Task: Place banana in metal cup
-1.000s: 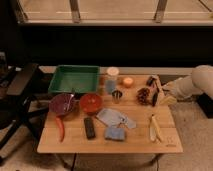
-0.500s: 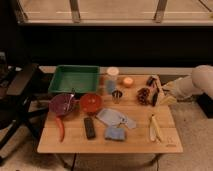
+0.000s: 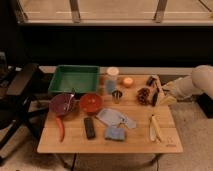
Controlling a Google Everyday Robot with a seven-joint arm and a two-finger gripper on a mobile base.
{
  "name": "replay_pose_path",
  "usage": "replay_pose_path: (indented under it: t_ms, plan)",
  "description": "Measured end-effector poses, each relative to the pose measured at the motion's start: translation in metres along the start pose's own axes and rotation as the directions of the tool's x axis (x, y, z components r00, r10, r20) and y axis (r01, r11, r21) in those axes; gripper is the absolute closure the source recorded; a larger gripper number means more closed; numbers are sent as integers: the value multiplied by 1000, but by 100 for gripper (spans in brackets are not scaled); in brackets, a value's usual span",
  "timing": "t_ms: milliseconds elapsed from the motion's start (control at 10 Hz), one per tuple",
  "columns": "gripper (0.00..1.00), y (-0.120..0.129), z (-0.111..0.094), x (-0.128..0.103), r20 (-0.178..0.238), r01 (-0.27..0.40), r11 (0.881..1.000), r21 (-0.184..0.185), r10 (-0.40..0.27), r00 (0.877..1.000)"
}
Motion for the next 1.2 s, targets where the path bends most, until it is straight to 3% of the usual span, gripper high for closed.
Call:
replay_pose_path:
  t_ms: [100, 300, 600, 800, 900, 1100, 1200]
  plan:
    - [36, 0, 0, 0, 0, -6, 1000, -1, 6, 1000]
    - [36, 8, 7, -4, -6, -97, 995, -18, 97, 995]
    - [36, 20, 28, -8, -31, -250, 968, -25, 249, 968]
    - [36, 27, 41, 3, -78, -421, 907, 6, 421, 904]
    - [36, 32, 49, 9, -112, -492, 870, 25, 492, 864]
    - [36, 40, 59, 20, -153, -587, 807, 62, 589, 793]
    - [36, 42, 61, 23, -161, -612, 787, 73, 615, 772]
